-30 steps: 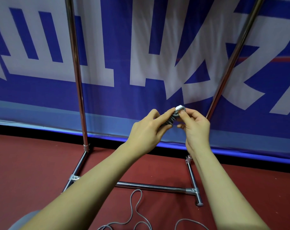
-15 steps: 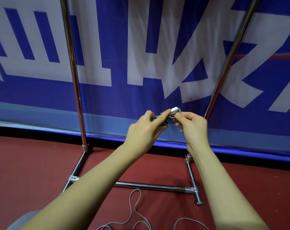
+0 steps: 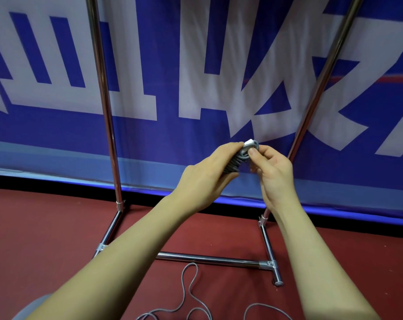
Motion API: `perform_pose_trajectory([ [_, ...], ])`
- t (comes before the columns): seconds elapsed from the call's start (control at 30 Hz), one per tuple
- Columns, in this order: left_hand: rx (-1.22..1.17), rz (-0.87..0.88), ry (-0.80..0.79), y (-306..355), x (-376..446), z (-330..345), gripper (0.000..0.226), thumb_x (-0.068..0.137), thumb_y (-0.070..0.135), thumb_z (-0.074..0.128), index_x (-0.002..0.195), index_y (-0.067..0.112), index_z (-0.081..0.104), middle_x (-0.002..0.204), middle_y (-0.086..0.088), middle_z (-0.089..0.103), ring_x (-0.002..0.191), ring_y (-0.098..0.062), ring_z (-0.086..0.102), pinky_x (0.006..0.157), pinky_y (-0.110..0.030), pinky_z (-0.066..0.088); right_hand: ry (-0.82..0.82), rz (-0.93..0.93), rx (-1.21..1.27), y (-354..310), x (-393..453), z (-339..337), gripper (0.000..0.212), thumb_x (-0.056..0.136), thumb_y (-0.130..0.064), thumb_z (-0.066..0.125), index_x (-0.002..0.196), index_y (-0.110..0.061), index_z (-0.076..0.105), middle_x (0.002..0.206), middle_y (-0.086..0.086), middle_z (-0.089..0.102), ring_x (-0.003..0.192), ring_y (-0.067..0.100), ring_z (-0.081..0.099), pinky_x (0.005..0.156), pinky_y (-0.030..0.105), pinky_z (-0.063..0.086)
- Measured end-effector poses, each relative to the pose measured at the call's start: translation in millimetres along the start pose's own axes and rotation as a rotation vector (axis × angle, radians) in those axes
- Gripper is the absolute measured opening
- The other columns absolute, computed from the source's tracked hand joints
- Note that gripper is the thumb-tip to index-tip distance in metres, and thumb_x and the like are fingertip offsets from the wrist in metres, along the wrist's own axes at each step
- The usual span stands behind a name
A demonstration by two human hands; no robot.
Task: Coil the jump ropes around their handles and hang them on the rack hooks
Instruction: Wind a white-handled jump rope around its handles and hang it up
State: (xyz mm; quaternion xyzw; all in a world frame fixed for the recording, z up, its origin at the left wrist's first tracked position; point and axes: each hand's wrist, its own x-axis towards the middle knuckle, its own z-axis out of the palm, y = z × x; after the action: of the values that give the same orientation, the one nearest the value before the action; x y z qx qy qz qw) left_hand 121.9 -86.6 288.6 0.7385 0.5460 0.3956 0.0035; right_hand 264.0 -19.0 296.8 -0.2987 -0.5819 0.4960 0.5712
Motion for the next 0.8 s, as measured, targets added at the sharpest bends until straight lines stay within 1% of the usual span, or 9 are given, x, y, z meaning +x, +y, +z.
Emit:
perform_pose_trajectory([
  [0.1, 0.058, 0.063, 0.039, -0.2, -1.1, 3.0, 0.064, 0.096, 0.026, 0.056, 0.146, 0.043, 0.02, 0.14, 0.025, 0.031, 0.107, -0.002, 0.048, 0.058, -0.04, 0.054, -0.037, -0.037, -0.042, -1.1, -1.6, -0.5, 0.015, 0.093, -0.004, 0.057, 0.092, -0.016, 0.066, 0.074, -0.01, 0.069, 0.072, 0.003, 0.059, 0.068, 0.015, 0.045],
  [0.2, 0.064, 0.032, 0.032, -1.5, -0.1, 5.9, 0.061, 0.097, 0.026, 0.055, 0.148, 0.041, 0.026, 0.138, 0.024, 0.033, 0.107, -0.002, 0.048, 0.06, -0.04, 0.054, -0.037, -0.067, -0.124, -2.3, -3.5, -2.0, 0.017, 0.094, -0.003, 0.056, 0.091, -0.017, 0.065, 0.079, -0.009, 0.069, 0.075, -0.001, 0.061, 0.07, 0.013, 0.046],
  [0.33, 0.062, -0.004, 0.031, 1.5, 0.3, 13.9, 0.06, 0.098, 0.02, 0.05, 0.147, 0.043, 0.026, 0.141, 0.024, 0.033, 0.104, -0.014, 0.055, 0.061, -0.043, 0.053, 0.035, -0.142, -0.323, -0.6, -3.4, 0.8, 0.013, 0.094, -0.011, 0.057, 0.085, -0.019, 0.061, 0.084, -0.001, 0.066, 0.082, 0.013, 0.062, 0.072, 0.021, 0.049],
  [0.4, 0.064, 0.012, 0.069, 1.3, 0.2, 16.4, 0.056, 0.097, 0.024, 0.045, 0.145, 0.045, 0.024, 0.139, 0.022, 0.034, 0.1, -0.017, 0.057, 0.056, -0.043, 0.052, 0.051, -0.14, -0.327, -0.8, -3.2, 2.6, 0.011, 0.095, -0.013, 0.058, 0.086, -0.019, 0.06, 0.083, 0.0, 0.067, 0.077, 0.013, 0.063, 0.067, 0.024, 0.05],
  [0.47, 0.084, 0.028, 0.12, -1.0, 0.6, 16.3, 0.052, 0.095, 0.035, 0.038, 0.143, 0.045, 0.023, 0.136, 0.02, 0.037, 0.095, -0.017, 0.058, 0.051, -0.04, 0.051, 0.052, -0.103, -0.279, -2.3, -3.2, 3.3, 0.01, 0.094, -0.011, 0.059, 0.088, -0.018, 0.061, 0.079, 0.0, 0.068, 0.064, 0.009, 0.061, 0.055, 0.021, 0.047],
  [0.53, 0.098, 0.045, 0.142, -4.2, 0.3, 17.5, 0.05, 0.094, 0.039, 0.034, 0.143, 0.044, 0.025, 0.135, 0.019, 0.04, 0.094, -0.017, 0.059, 0.049, -0.04, 0.051, 0.046, -0.067, -0.216, -3.6, -3.1, 2.8, 0.01, 0.093, -0.008, 0.059, 0.087, -0.015, 0.062, 0.075, 0.0, 0.068, 0.058, 0.007, 0.061, 0.049, 0.02, 0.045],
  [0.67, 0.051, 0.036, 0.18, -4.4, 0.0, 18.7, 0.048, 0.094, 0.04, 0.034, 0.142, 0.04, 0.035, 0.134, 0.018, 0.043, 0.097, -0.011, 0.057, 0.051, -0.038, 0.052, -0.03, 0.024, 0.001, -6.2, -3.2, 0.9, 0.006, 0.091, -0.006, 0.06, 0.09, -0.01, 0.065, 0.071, -0.002, 0.07, 0.065, 0.012, 0.065, 0.049, 0.02, 0.046],
  [0.73, 0.031, 0.011, 0.198, -5.2, 1.1, 17.8, 0.047, 0.096, 0.036, 0.038, 0.143, 0.035, 0.041, 0.134, 0.018, 0.044, 0.099, -0.007, 0.055, 0.052, -0.038, 0.052, -0.094, 0.06, 0.127, -5.8, -2.2, -1.2, 0.01, 0.092, -0.003, 0.057, 0.097, -0.005, 0.065, 0.076, 0.0, 0.071, 0.071, 0.012, 0.064, 0.053, 0.02, 0.047],
  [0.8, 0.023, 0.002, 0.203, -6.7, 1.6, 16.6, 0.048, 0.096, 0.03, 0.044, 0.144, 0.034, 0.041, 0.134, 0.018, 0.045, 0.1, -0.006, 0.055, 0.053, -0.04, 0.053, -0.143, 0.089, 0.204, -3.0, -0.9, -4.0, 0.016, 0.092, 0.0, 0.054, 0.104, -0.003, 0.064, 0.083, 0.004, 0.07, 0.075, 0.014, 0.063, 0.056, 0.021, 0.048],
])
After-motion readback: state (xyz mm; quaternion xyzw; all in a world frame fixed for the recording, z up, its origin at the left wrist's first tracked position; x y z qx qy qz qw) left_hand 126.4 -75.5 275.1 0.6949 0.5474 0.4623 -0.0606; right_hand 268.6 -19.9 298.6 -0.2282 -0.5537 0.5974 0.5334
